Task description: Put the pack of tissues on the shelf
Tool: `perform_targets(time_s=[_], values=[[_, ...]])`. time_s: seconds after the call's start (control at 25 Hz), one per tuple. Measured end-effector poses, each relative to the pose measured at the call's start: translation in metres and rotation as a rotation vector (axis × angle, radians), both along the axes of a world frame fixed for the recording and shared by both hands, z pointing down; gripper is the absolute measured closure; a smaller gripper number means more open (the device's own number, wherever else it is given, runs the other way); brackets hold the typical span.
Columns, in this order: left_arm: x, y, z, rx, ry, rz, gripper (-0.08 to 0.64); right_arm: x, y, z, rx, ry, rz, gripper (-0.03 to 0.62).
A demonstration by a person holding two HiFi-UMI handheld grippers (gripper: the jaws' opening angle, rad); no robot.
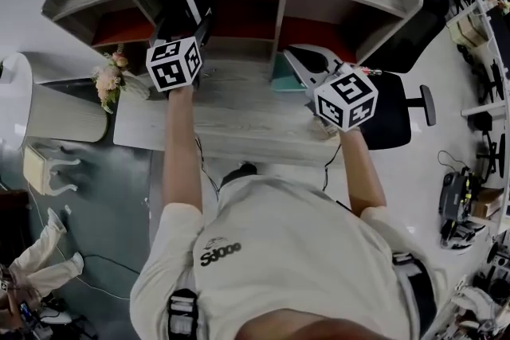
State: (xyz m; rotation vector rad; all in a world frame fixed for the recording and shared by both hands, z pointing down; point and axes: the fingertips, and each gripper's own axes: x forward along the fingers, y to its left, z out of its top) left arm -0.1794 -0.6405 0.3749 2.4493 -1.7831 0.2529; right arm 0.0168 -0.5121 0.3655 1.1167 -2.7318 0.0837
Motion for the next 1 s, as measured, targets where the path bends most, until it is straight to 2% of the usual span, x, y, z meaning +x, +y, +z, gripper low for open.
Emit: perform_targets(time_s=[0.24, 0.36, 0.6, 0.76, 1.0], values=[[0.000, 0.065, 0.014, -0.021, -0.023, -0.016, 0.132, 0.020, 0.034, -0.006, 0.021, -0.001, -0.035, 0.586], [0.003, 0.101, 0.015, -0.020, -0.038, -0.022, 0.155, 0.028, 0.051, -0.014, 0.038, -0.013, -0.053, 0.586], [0.004, 0.171, 0.013, 0.000, -0.036, -0.041, 0.259, 0.031, 0.082, -0.025, 0.074, -0.011, -0.062, 0.586], [0.007, 0.217, 0.005, 0.039, -0.093, -0.069, 0.358, 0.036, 0.099, -0.026, 0.070, 0.008, -0.041, 0.586], [0.017, 0.282, -0.013, 0.090, -0.088, -0.083, 0.487, 0.026, 0.137, -0.036, 0.110, 0.041, -0.116, 0.586]])
